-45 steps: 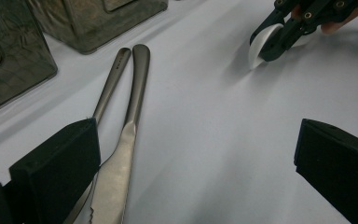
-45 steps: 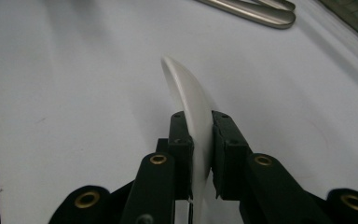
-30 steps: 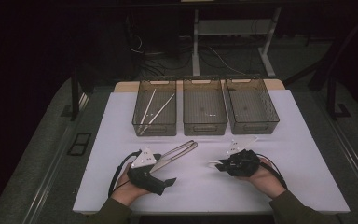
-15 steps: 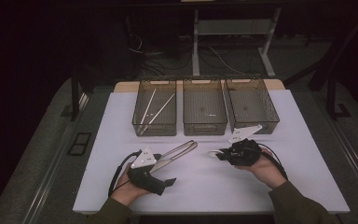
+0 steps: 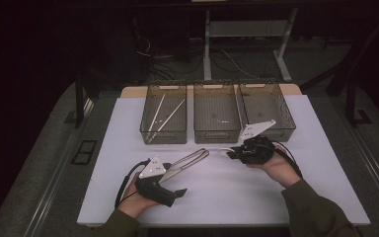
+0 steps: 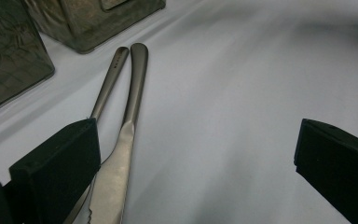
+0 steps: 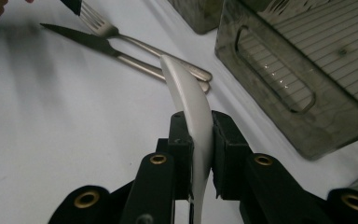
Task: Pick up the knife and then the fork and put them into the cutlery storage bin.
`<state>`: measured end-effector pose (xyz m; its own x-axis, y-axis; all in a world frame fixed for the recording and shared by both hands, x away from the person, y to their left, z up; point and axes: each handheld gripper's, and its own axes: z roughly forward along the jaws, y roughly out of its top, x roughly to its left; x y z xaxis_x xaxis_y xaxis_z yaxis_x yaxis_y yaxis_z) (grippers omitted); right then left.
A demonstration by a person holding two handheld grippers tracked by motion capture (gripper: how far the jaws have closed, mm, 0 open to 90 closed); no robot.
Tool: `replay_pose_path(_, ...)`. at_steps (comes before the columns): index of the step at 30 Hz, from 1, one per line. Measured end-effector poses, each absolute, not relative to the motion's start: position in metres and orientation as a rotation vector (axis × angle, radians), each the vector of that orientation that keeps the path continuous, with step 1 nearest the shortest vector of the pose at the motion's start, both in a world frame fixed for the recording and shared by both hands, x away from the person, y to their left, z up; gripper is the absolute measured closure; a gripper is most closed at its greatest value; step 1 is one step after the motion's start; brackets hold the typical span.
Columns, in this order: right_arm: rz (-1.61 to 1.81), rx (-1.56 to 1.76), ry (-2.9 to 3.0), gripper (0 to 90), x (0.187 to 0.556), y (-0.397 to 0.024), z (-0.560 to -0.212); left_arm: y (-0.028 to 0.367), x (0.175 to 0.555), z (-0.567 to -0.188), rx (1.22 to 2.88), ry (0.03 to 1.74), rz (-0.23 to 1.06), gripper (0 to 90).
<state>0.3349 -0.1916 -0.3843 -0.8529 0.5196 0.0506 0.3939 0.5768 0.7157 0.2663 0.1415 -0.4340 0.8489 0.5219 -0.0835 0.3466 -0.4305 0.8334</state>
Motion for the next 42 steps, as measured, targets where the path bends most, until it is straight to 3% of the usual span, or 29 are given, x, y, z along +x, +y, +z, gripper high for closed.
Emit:
replay_pose_path(24, 1.135, 0.764, 2.592, 79.1, 0.383, -0.172, -0.340, 0.140, 0.265, -0.434, 2.050, 0.636, 0.228, 0.0)
replay_pose_path(42, 1.074, 0.821, 2.575, 79.0, 0.436, -0.143, -0.337, 0.140, 0.265, -0.432, 2.057, 0.623, 0.227, 0.0)
